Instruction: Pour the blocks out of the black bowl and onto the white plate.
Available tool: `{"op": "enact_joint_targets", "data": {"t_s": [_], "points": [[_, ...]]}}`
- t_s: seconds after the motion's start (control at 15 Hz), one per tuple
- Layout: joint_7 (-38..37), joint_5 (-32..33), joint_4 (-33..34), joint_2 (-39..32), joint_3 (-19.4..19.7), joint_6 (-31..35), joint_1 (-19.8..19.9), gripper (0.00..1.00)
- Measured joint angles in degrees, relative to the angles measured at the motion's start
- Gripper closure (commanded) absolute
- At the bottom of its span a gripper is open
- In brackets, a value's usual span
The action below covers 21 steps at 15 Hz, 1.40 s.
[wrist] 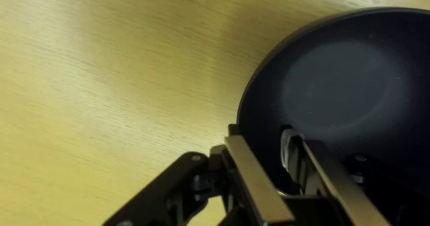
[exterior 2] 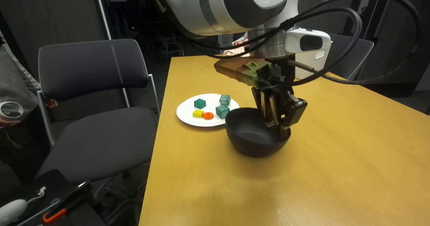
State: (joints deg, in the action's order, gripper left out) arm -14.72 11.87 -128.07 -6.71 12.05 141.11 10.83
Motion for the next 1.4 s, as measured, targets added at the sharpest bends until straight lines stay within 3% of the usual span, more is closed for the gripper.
{"op": "enact_joint_targets", "data": {"t_s": [0.27,0.33,0.87,1.13,1.4], "points": [[0.1,1.3,1.0,0.7,0.0,0.2,-0.3,0.02],[0.1,1.3,1.0,1.5,-0.2,-0.1,-0.5,0.0],[2.8,0.1,-1.2,12.4,-7.4,-10.1,-5.9,0.0],[2.9,0.5,-1.2,13.6,-11.1,-15.4,-8.3,0.0],[2.9,1.2,-1.1,13.6,-12.0,-16.1,-8.9,0.0]]}}
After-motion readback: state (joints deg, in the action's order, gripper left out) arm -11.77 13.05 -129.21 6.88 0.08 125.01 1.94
